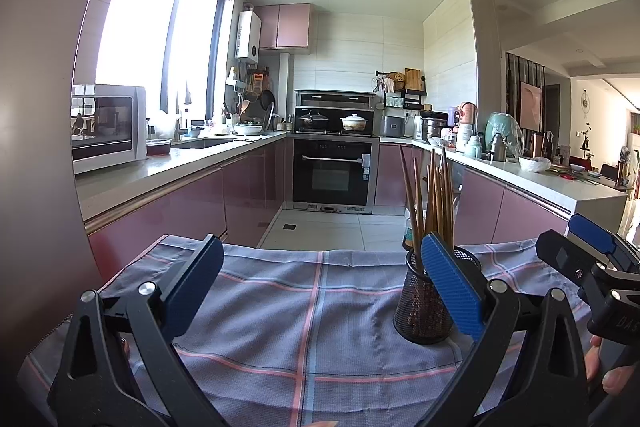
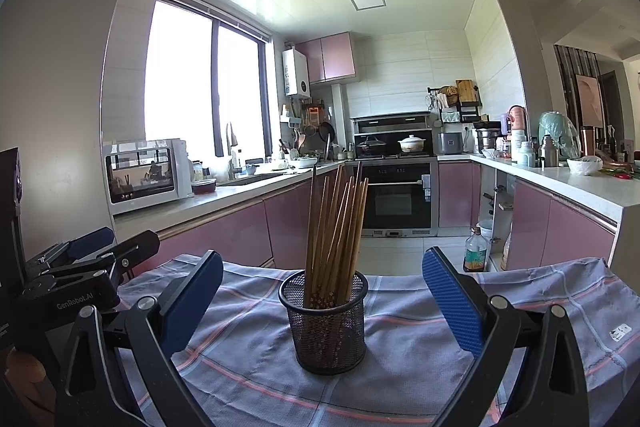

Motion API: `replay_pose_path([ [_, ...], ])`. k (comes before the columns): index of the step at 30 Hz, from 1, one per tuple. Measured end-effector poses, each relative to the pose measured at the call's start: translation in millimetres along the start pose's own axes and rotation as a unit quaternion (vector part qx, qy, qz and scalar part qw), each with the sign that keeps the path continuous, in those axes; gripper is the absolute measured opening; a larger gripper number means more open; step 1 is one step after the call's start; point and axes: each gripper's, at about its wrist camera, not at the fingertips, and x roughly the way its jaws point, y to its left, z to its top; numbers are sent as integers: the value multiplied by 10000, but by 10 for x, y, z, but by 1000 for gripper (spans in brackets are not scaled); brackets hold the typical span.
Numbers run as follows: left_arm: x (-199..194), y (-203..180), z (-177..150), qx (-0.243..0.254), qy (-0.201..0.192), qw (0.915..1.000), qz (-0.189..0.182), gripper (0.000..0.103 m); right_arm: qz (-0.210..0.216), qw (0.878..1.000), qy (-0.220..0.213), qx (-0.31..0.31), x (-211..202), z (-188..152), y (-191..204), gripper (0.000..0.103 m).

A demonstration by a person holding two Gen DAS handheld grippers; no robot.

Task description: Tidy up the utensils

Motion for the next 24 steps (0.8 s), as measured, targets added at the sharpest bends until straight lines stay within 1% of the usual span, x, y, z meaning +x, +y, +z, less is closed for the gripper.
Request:
replay_pose_path([
  [24, 25, -14, -24, -15, 43, 10000, -16, 97, 7, 10000, -11, -3, -5, 24, 12, 96],
])
